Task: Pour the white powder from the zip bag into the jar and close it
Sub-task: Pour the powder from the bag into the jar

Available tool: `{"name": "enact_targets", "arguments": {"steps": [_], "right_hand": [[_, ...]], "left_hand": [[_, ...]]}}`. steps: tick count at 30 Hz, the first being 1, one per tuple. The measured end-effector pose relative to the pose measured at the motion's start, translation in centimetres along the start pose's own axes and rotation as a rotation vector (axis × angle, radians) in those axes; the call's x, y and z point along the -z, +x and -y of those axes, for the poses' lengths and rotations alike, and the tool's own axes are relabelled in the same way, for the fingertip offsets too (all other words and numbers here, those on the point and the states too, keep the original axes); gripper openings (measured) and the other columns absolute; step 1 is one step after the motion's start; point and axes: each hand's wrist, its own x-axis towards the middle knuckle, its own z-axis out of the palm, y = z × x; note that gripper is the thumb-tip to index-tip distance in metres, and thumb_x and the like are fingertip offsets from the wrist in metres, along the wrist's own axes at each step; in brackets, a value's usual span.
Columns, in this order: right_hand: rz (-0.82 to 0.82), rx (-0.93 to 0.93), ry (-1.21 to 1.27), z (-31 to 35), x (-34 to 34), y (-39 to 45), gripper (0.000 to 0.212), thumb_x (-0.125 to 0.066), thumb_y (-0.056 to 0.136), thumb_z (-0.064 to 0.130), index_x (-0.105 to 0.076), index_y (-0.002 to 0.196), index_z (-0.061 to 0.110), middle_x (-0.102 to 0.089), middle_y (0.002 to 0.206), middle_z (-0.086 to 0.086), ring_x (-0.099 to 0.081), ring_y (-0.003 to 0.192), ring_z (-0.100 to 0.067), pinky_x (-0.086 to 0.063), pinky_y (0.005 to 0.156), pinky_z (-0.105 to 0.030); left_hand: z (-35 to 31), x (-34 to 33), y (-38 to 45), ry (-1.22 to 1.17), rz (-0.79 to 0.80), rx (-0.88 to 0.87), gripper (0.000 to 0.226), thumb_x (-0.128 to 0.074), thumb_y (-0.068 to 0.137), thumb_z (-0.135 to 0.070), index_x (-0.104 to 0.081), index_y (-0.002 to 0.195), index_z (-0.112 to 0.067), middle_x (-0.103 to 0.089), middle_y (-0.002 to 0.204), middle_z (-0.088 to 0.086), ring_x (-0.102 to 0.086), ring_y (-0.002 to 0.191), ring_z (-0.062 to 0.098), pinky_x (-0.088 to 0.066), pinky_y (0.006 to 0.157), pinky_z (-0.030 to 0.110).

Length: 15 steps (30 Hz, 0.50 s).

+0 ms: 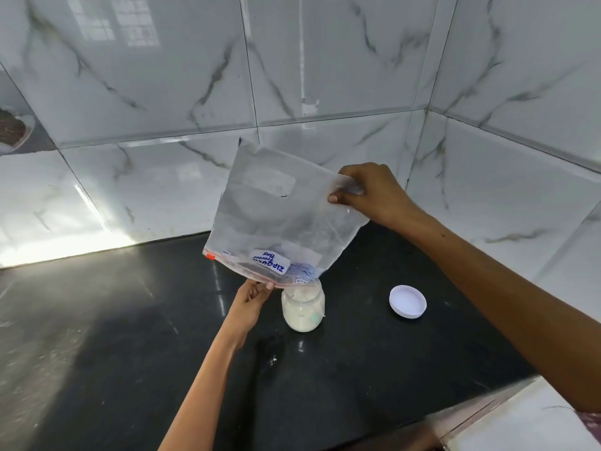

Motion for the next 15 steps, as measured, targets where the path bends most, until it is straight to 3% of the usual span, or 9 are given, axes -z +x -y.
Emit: {"name": "enact_targets", "arguments": {"steps": [7, 15], "right_hand": [[0.055, 0.016, -0.01, 0.1, 0.3, -0.2, 0.017, -0.072, 0.079, 0.028, -0.063, 0.085, 0.014, -0.058, 0.083, 0.003, -0.055, 0.081, -0.019, -0.039, 0.068, -0.03], [0.098, 0.057, -0.04, 0.2, -0.3, -1.2, 0.019, -0.071, 0.08, 0.027, -0.065, 0.087, 0.01, -0.066, 0.087, -0.007, -0.059, 0.085, -0.026, -0.049, 0.078, -0.044]], "left_hand": [[0.3, 0.0, 0.0, 0.011, 0.022, 0.023, 0.024, -0.051, 0.095, -0.009, -0.057, 0.118, -0.016, -0.07, 0.112, -0.012, -0.061, 0.11, 0.003, -0.045, 0.088, 0.009], [0.5, -0.3, 0.2, 0.051, 0.028, -0.008, 0.029, -0.048, 0.095, -0.003, -0.052, 0.124, -0.002, -0.064, 0.121, 0.002, -0.06, 0.112, 0.008, -0.044, 0.1, 0.019]]}}
